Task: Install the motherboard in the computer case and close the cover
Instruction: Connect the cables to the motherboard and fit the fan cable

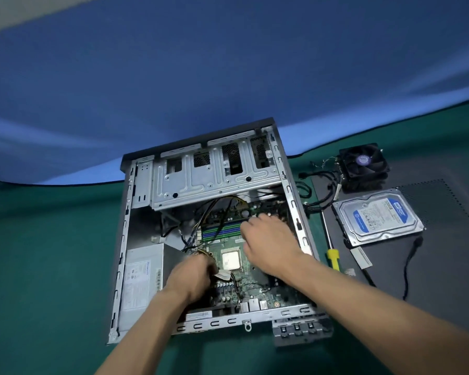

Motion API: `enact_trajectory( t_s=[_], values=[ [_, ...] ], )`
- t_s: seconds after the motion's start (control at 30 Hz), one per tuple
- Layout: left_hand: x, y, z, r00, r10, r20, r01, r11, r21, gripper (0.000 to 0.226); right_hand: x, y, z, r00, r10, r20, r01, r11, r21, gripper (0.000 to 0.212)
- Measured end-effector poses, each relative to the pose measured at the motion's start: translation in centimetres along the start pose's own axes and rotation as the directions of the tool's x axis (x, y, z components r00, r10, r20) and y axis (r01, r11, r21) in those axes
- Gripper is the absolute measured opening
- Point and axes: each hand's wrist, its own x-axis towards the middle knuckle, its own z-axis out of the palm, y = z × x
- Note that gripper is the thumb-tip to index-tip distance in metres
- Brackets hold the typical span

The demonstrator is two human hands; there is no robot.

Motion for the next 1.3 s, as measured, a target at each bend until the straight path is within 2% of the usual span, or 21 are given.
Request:
enact_trajectory(
  t_s=[0.1,0.23,0.37,0.47,0.6,0.67,0.73,0.83,0.93,1.03,1.1,1.17,1.27,1.3],
  values=[
    [-0.4,-0.3,0.6,0.999,0.026,-0.029,-0.028,0.997,-0.071,0.029,-0.1,-0.4,2.0,0.973,0.112,0.201,-0.147,0.974,0.171,0.020],
    [0.0,-0.5,1.2,0.998,0.066,0.000,-0.065,0.991,-0.115,0.032,0.2,-0.3,3.8,0.880,0.162,0.446,-0.221,0.972,0.084,0.017],
    [0.3,-0.3,1.4,0.993,0.116,0.026,-0.113,0.989,-0.098,0.030,0.3,-0.4,4.5,0.845,0.174,0.506,-0.243,0.967,0.074,0.017],
    [0.2,0.1,1.0,0.985,0.158,0.072,-0.134,0.956,-0.261,0.009,0.3,-0.5,4.7,0.840,0.172,0.515,-0.257,0.961,0.099,0.015],
    [0.3,0.2,-0.3,0.960,0.121,0.251,0.029,0.853,-0.522,0.019,0.1,-0.5,4.9,0.826,0.161,0.540,-0.287,0.945,0.158,0.015],
    [0.8,0.3,-1.4,0.922,0.096,0.376,0.145,0.814,-0.562,0.019,0.2,-0.6,5.1,0.817,0.154,0.555,-0.312,0.928,0.202,0.015],
    [1.4,0.8,-2.3,0.880,0.096,0.464,0.186,0.831,-0.525,0.019,0.3,-0.7,5.3,0.801,0.157,0.578,-0.360,0.898,0.254,0.023],
    [2.3,1.6,-2.5,0.843,0.100,0.528,0.166,0.886,-0.433,0.032,0.4,-0.6,5.7,0.744,0.190,0.640,-0.437,0.864,0.252,0.033],
    [3.5,1.9,-2.2,0.823,0.130,0.553,0.103,0.923,-0.370,0.026,0.5,-0.3,6.3,0.707,0.223,0.671,-0.500,0.829,0.252,0.026],
    [4.5,1.8,-2.3,0.772,0.123,0.624,0.162,0.910,-0.381,0.017,1.0,0.1,6.4,0.710,0.293,0.640,-0.593,0.739,0.319,0.022],
    [4.9,1.9,-2.5,0.726,0.087,0.683,0.170,0.939,-0.300,0.018,1.6,0.2,6.2,0.713,0.353,0.605,-0.621,0.719,0.312,0.025],
    [5.4,2.1,-2.5,0.675,0.056,0.736,0.110,0.978,-0.175,0.015,2.5,0.3,6.1,0.693,0.371,0.619,-0.655,0.682,0.326,0.026],
    [5.7,2.0,-2.5,0.592,0.024,0.806,0.037,0.998,-0.057,0.024,4.2,0.0,5.8,0.636,0.341,0.692,-0.705,0.621,0.342,0.022],
    [5.7,1.9,-2.6,0.592,0.028,0.806,0.010,0.999,-0.042,0.024,4.7,-0.2,5.8,0.624,0.332,0.708,-0.713,0.613,0.340,0.023]
  ],
)
